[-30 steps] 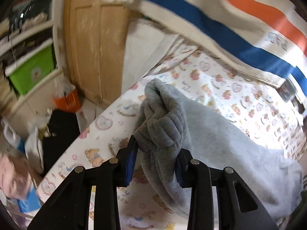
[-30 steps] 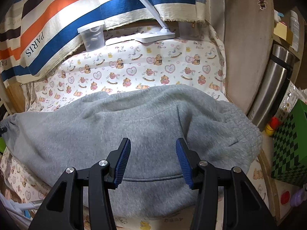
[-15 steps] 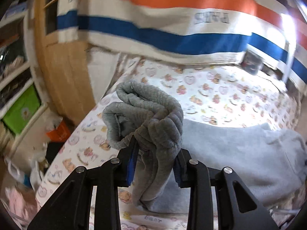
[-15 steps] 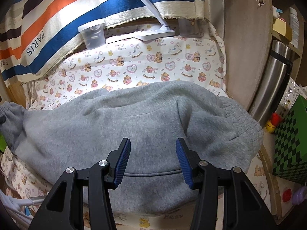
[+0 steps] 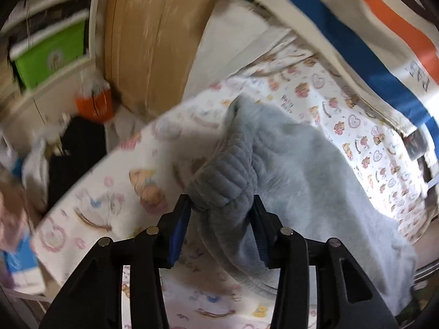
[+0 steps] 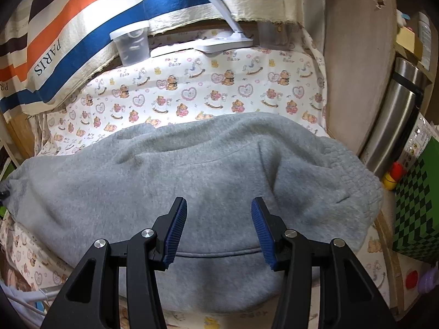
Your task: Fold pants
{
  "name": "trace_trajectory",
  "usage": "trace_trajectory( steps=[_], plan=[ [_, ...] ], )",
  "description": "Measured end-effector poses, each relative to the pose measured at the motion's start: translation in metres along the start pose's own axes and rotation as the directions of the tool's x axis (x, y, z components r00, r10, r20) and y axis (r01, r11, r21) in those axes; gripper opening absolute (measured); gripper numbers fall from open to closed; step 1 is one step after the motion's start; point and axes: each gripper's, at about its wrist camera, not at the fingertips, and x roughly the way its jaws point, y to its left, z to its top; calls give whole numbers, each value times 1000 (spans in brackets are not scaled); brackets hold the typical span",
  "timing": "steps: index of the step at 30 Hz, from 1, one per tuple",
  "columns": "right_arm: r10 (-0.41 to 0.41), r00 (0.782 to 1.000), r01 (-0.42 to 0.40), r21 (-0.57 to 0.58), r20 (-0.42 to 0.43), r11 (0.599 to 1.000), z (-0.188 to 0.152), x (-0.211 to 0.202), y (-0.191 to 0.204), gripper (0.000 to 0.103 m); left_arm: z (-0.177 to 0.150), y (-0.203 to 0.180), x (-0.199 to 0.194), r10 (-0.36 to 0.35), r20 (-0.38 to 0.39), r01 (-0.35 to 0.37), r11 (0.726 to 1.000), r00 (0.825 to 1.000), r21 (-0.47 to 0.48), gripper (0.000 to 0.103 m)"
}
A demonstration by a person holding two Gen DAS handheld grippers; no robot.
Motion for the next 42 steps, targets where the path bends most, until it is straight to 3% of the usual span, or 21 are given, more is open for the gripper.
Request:
trace_trajectory(
  steps=[3,5,7,11,14,19,22,25,28,30,32,35,37,42],
  plan=[
    [-3,1000,3,-28,2,1000,5,-1,12,51,-5,13,7,-69,-16,69,997,997,-40,50],
    [-3,1000,3,-47,-1,999,7,-2,20,51,-7,21,6,-154,-9,153,986,988,-73,58],
    [-8,1000,8,-62,-3,998,9,-2,27,51,-7,29,4,-215,-7,213,970,977,-117,59],
    [-12,1000,12,-65,-1,998,11,-3,36,51,-17,42,-1,-346,-48,328,918,937,-224,59],
    [-7,1000,7,-60,-1,998,12,-1,39,51,-27,48,-3,-411,-37,382,875,911,-298,59],
    [5,1000,-5,-48,2,999,16,2,42,51,-20,42,5,-409,-12,378,854,912,-357,58],
    [24,1000,-23,-58,11,998,16,-1,44,51,-14,32,13,-383,-12,356,868,923,-348,55],
    [29,999,-28,-62,16,998,15,-4,43,51,-9,19,16,-282,-21,264,919,959,-292,15],
    [32,999,-31,-57,17,998,14,-4,38,51,-9,3,9,-209,-6,203,956,978,-212,12],
    [30,999,-30,-51,16,998,14,-3,34,51,-9,-18,-3,-122,28,124,987,992,-105,11],
    [30,999,-29,-40,17,999,13,-2,29,51,-11,-40,-15,-60,75,61,998,995,-7,11],
    [37,999,-36,-29,22,999,12,-2,23,51,-19,-85,-36,-22,143,-1,988,990,156,11],
    [43,999,-42,-24,24,999,10,-3,19,51,-27,-119,-51,-59,158,18,969,986,247,11],
    [56,998,-56,0,24,998,6,0,5,51,-58,-211,-69,-178,116,106,880,977,463,10]
  ],
)
